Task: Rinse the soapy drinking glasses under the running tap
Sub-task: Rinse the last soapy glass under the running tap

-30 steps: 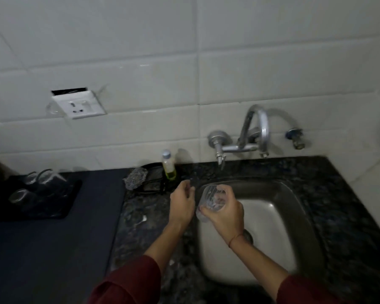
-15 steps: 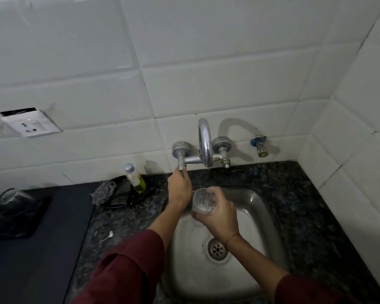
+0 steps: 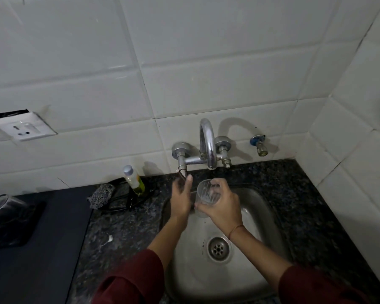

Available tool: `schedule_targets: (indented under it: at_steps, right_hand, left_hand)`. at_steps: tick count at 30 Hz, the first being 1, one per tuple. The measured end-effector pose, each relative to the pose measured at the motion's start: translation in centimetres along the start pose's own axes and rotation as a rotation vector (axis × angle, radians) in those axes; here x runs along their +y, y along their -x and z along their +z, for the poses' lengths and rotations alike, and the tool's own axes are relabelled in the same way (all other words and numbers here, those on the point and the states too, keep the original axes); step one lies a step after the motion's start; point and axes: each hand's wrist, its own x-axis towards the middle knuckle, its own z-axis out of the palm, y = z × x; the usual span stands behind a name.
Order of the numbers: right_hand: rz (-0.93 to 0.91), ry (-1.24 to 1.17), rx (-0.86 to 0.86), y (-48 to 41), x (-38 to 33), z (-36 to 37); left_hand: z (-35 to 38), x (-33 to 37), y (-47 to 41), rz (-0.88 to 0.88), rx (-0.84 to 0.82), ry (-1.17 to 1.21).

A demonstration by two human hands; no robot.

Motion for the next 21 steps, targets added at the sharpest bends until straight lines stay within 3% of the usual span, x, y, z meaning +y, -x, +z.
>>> schedule_targets:
  at_steps: [3,5,10,13,18,21]
  right_hand:
    - [0.002,-0.015,0.002,0.1,-0.3,-0.1]
    - [0.008,-0.058,-0.004,0.2,-0.3,-0.2]
    - [-0.017,-0.092,-0.153,0.3,0.8,-0.9]
    - [-0.164,0.045,-0.185,0.4,2.0,-1.7]
    - [-0.549,0.319,-0.08,0.3,3.4,-3.1]
    - [-0.635,0.362,-0.204,0.2,4.3,-3.2]
  left_hand:
    - [0.6,-2.2,1.7,-0.229,-0.262,0.14]
    - [1.1,-3.0,1.9,-0.349,-0.341,0.266]
    - [2.1,-3.5,0.7,-0.292,-0.237,0.421]
    - [2.3,-3.6,-0.3,-0.28,-0.178,0.399]
    - [2.3,-4.2,-1.0,-0.286,-0.158,0.396]
    - [2.3,-4.7,-1.2,-0.255,-0.155,0.401]
